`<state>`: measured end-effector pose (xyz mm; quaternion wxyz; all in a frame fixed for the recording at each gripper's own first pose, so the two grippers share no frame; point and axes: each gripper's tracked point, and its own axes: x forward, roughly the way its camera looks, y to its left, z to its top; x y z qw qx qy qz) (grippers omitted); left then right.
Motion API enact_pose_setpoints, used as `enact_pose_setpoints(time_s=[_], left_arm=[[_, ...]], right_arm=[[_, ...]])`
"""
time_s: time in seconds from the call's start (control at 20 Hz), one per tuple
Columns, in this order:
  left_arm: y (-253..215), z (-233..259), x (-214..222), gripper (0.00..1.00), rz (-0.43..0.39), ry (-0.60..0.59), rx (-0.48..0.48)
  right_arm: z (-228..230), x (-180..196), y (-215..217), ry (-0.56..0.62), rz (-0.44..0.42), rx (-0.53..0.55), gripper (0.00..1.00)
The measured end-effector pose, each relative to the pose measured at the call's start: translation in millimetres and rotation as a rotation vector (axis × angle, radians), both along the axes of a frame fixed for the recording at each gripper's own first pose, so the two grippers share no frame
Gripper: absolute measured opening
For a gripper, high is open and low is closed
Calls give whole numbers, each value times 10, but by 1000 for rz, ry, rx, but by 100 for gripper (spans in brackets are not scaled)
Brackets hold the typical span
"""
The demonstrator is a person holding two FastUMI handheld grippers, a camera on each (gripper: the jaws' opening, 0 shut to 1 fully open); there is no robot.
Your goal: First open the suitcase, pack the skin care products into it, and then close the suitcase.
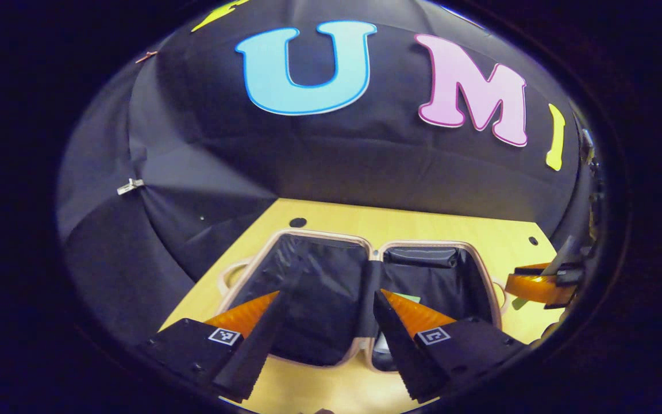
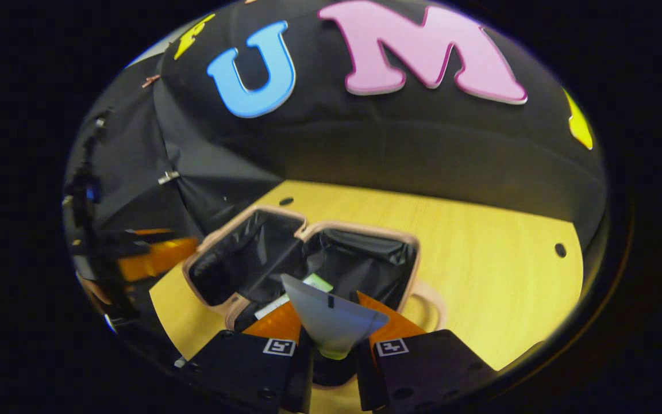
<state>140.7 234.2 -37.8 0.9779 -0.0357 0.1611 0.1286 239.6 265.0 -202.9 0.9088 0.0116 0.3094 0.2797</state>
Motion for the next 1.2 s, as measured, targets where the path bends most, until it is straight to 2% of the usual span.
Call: enact_pose_setpoints(time_s=[0.15, 0.25, 0.3, 0.35, 0.4, 0.55, 0.6, 0.65, 0.7, 0.75, 0.85, 0.9, 0.95, 1.1, 1.2], left_arm=[[225, 14, -339, 95, 40, -20, -44], [357, -42, -534, 95, 67, -20, -64], [456, -53, -629, 95, 92, -27, -44], [559, -63, -697, 95, 112, -34, -20], [620, -79, -761, 95, 124, -33, -5], [763, -143, -904, 95, 162, -13, -20], [879, -119, -944, 95, 195, -17, 12], [998, -124, -947, 95, 223, -25, 45], [1077, -80, -974, 95, 243, -33, 62], [1110, -62, -996, 95, 250, -35, 57], [1135, -94, -1006, 95, 245, -33, 32], [1193, -120, -1006, 95, 248, -32, 25], [1254, -161, -980, 95, 250, -34, 16], [1383, -301, -798, 95, 234, -45, -55], [1568, -426, -602, 95, 227, -25, -125]], right_arm=[[-466, 88, 277, 128, -35, -6, 36], [-717, 160, 303, 216, -89, -30, 36], [-809, 194, 290, 238, -108, -53, 36], [-885, 232, 262, 244, -122, -88, 28], [-958, 270, 232, 238, -124, -122, 36], [-1101, 202, 280, 291, -130, -157, 36], [-1146, 179, 278, 315, -145, -167, 29], [-1185, 139, 261, 343, -157, -176, 36], [-1187, 123, 248, 360, -173, -174, 31], [-1191, 166, 213, 356, -197, -183, 33], [-1098, 200, 210, 346, -224, -164, 46], [-1049, 211, 214, 332, -228, -157, 63], [-972, 209, 209, 311, -225, -152, 66], [-617, 119, 183, 211, -204, -128, 100], [-345, -8, 82, 137, -213, -98, 98]])
